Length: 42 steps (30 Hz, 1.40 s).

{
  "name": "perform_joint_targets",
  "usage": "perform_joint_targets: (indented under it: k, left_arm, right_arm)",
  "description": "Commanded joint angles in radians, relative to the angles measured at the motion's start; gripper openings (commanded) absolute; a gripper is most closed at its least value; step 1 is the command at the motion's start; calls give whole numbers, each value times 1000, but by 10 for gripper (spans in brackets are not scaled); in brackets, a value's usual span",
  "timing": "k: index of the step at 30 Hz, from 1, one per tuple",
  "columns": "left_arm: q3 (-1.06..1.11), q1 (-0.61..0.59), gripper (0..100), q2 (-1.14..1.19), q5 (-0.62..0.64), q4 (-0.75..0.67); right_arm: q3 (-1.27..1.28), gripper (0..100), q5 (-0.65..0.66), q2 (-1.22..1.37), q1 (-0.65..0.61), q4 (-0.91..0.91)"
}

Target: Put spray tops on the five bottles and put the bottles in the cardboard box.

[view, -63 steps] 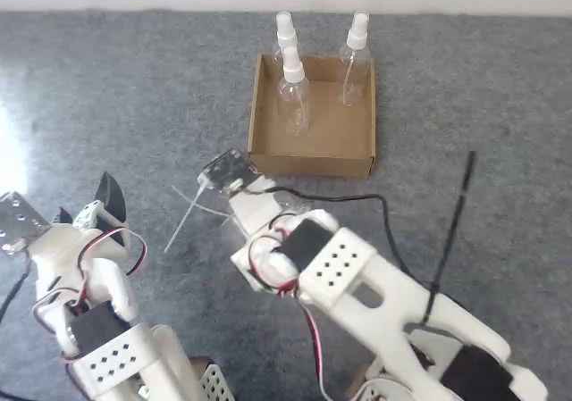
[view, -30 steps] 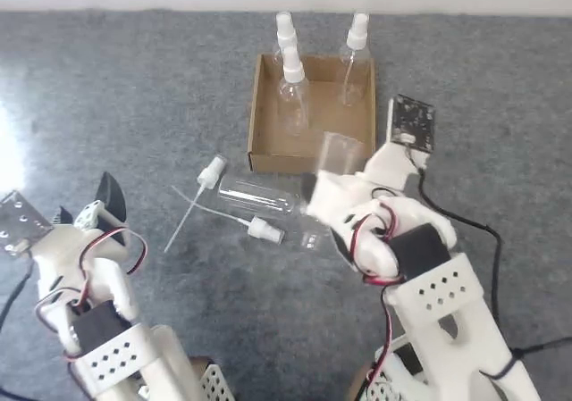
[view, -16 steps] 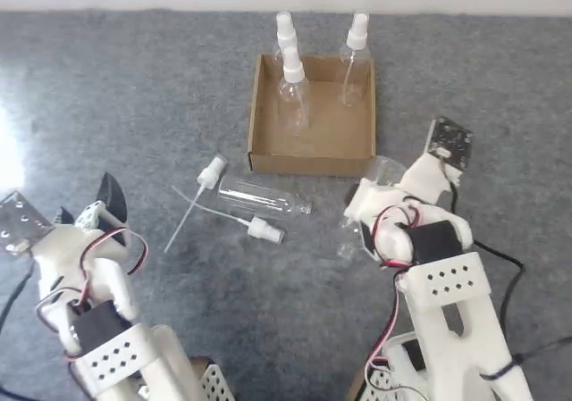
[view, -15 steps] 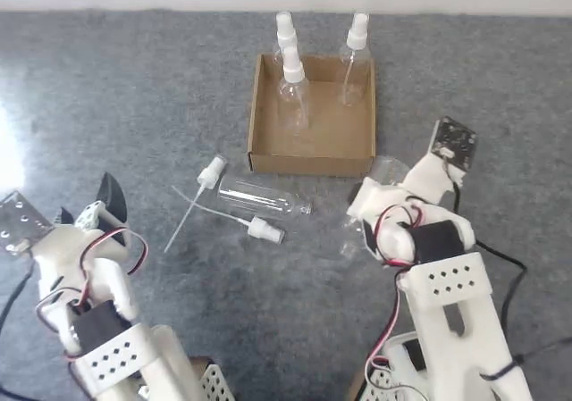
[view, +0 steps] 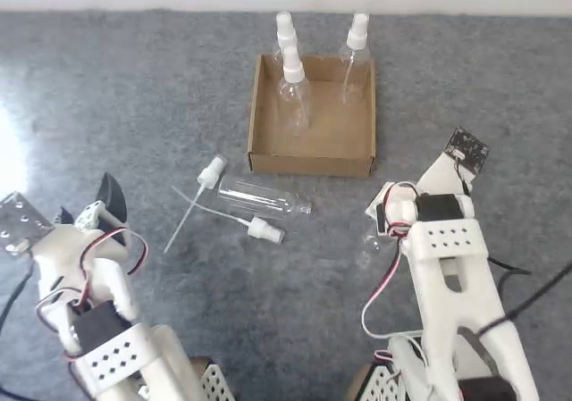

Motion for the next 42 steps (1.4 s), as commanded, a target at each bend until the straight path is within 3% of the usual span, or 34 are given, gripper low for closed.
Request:
perform_joint_targets:
  k: [1, 9, 17, 21, 29, 42]
  left_arm:
    - [-8, -6, 280, -12, 14, -32]
    - [-8, -6, 280, -12, 14, -32]
    - [-8, -5, 280, -12, 14, -32]
    - [-8, -5, 280, -12, 14, -32]
    - [-8, -3, 280, -12, 14, -32]
    - [-4, -3, 280, -12, 14, -46]
  right_arm:
    - [-17, 87, -18, 19, 13, -50]
    - [-18, 292, -74, 102, 7, -62]
    - [-37, 270, -68, 99, 5, -47]
    - [-158, 270, -61, 99, 8, 108]
    - [-445, 267, 218, 108, 13, 438]
    - [-493, 266, 720, 107, 5, 593]
